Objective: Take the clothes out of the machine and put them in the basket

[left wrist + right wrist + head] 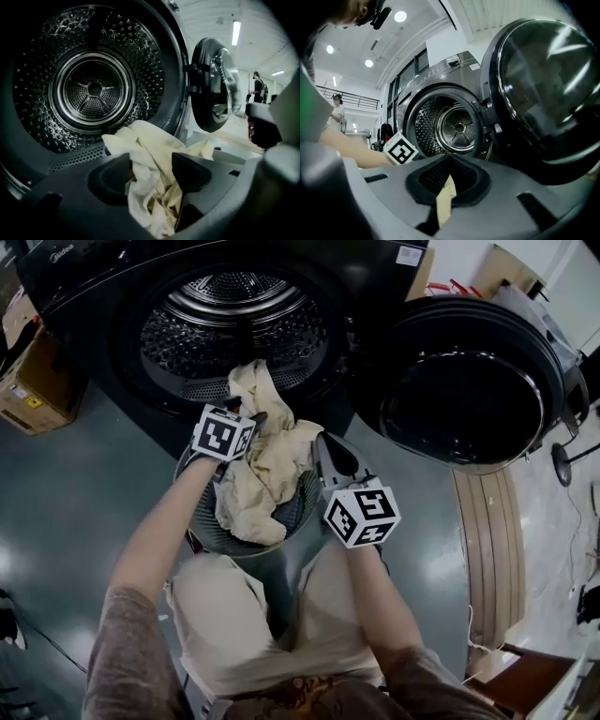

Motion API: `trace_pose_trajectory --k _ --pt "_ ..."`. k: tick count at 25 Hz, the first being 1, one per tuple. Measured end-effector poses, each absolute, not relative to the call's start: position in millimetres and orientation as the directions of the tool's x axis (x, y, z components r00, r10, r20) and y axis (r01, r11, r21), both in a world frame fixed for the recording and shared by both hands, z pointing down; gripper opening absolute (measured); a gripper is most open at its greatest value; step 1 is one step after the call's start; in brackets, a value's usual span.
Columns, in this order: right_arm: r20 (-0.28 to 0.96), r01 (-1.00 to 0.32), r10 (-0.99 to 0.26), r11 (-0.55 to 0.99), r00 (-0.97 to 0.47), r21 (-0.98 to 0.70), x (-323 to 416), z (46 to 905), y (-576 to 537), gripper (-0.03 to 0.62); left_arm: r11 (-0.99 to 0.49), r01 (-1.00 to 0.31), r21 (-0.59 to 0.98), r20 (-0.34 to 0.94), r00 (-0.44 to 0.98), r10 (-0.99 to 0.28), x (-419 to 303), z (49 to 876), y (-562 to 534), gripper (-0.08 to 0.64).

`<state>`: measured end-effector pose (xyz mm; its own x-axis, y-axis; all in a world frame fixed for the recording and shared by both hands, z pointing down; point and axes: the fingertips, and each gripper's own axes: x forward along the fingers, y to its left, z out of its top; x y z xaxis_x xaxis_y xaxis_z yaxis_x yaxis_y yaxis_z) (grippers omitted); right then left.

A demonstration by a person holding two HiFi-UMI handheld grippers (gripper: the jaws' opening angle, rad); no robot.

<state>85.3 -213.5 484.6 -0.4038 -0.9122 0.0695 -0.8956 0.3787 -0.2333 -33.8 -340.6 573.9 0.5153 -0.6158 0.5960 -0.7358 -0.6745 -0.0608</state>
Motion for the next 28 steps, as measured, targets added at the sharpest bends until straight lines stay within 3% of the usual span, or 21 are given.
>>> trace_pose_trajectory --k 7,11,12,24,28 --pt "0.057 -0.913 -0.930 0.342 -0.363 -0.223 106.5 476.4 -205.6 -0.003 -0.588 -0.805 -0.082 0.576 0.443 -0.687 -29.1 588.5 -373.5 0.202" --pt "0.053 -0.915 -0.933 0.337 -0.356 -0.223 108.8 475.8 -203.2 -0.003 -0.570 -0.819 -0.063 0.569 0.440 -0.694 -40.0 582.2 -369.2 0.056" --pt "0.053 -0.914 -0.932 0.338 -0.358 -0.223 108.1 476.2 -203.6 -0.003 -0.578 -0.816 -0.035 0.571 0.458 -0.681 -40.7 580.7 -364.6 0.046" --pt "0.040 -0.903 -0.920 0.372 -0.389 -0.214 96.0 477.6 -205.6 -0.003 -0.778 -0.626 0.056 0.605 0.641 -0.472 -55.8 534.7 -221.3 0.038" --pt "0.051 -0.888 -0.929 0.332 -0.366 -0.317 96.8 481.2 -209.9 -0.003 -0.814 -0.577 0.066 0.636 0.653 -0.412 -68.0 531.2 -187.5 0.044"
